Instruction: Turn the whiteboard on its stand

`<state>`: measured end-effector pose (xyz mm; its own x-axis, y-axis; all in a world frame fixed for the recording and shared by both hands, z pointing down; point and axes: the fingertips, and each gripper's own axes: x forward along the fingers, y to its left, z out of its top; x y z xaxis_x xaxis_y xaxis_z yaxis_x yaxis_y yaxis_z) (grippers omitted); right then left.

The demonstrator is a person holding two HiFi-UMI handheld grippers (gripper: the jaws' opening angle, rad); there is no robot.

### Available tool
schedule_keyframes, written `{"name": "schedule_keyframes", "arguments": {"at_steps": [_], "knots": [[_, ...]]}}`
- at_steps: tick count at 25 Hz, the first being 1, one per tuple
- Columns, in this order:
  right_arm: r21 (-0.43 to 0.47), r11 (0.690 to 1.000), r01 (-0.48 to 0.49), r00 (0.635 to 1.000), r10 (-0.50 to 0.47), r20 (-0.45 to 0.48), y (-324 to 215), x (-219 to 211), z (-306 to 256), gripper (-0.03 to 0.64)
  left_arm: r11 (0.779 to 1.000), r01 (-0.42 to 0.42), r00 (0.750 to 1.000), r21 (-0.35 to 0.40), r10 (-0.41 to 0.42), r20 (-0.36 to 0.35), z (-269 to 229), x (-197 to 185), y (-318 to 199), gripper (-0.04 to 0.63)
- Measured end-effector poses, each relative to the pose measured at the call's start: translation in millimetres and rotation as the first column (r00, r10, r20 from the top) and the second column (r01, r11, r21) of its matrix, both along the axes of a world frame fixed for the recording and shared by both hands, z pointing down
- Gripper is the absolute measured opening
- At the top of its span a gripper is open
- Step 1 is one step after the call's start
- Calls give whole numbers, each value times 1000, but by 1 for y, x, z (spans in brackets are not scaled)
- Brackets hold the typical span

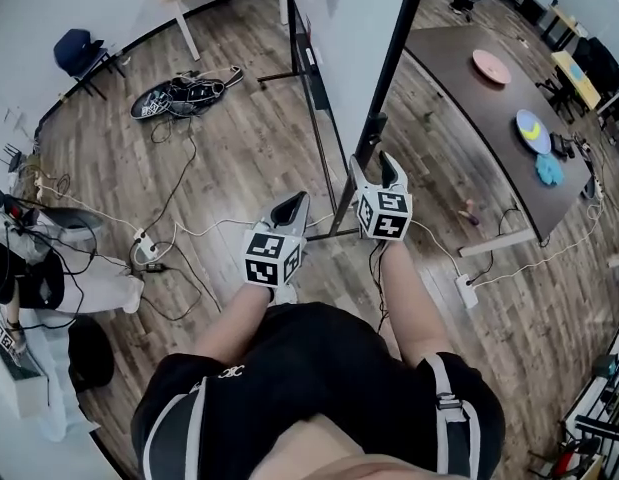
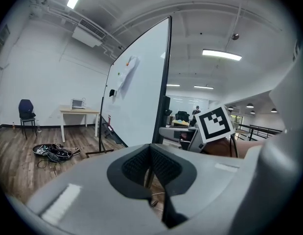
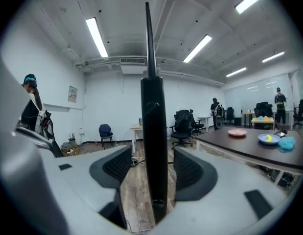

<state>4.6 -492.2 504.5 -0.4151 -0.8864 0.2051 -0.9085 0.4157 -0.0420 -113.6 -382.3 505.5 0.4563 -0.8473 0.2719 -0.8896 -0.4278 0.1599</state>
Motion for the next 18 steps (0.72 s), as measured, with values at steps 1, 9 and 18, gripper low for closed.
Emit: {"name": "schedule_keyframes", "arguments": {"at_steps": [1,9,18], "knots": [[-11,1000,-8,1000,8,1,-5,-1,3,245,1000,5,1000,-1,-5,0,0,-4,0,9],[-55,998,-45,998,43,-35,-30,-7,19,250,1000,16,1000,0,-16,-5,-1,-21,-5,9],[-32,997,-71,996,69,-58,-36,-9,23,201,1000,6,1000,-13,-6,-18,1,-26,-12,9]]}}
